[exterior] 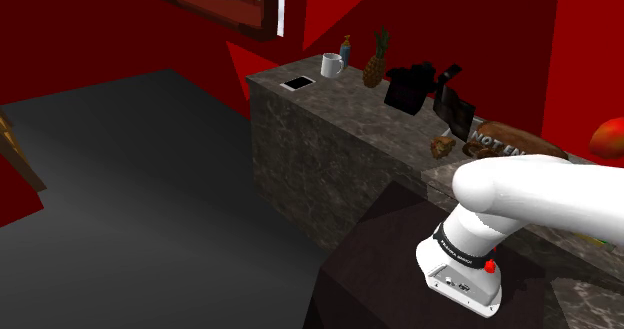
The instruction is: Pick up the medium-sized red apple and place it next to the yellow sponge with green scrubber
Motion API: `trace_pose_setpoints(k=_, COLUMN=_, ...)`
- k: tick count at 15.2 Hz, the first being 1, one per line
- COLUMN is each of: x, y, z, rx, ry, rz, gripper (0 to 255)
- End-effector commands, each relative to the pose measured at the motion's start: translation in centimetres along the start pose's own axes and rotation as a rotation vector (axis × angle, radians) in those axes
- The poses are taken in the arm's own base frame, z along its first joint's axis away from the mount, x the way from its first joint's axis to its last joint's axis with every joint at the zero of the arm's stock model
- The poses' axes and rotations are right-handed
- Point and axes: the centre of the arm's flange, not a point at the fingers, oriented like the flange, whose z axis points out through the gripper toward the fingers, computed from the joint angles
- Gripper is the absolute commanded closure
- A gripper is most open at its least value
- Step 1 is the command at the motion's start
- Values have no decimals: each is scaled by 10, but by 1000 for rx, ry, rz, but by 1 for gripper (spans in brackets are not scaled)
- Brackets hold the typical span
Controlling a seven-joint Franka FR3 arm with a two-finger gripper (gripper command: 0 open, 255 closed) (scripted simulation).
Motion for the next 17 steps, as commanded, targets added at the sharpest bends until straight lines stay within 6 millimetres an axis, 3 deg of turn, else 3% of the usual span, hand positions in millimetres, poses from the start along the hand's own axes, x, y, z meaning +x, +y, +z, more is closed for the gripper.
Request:
trace_pose_setpoints(k=1, x=-31, y=0, z=2, rx=1, ry=-1, rz=-1, gripper=255)
trace_pose_setpoints(k=14, x=-202, y=0, z=10, rx=1, ry=-1, rz=-1, gripper=255)
trace_pose_setpoints(k=17, x=-206, y=0, z=21, rx=1, ry=-1, rz=-1, gripper=255)
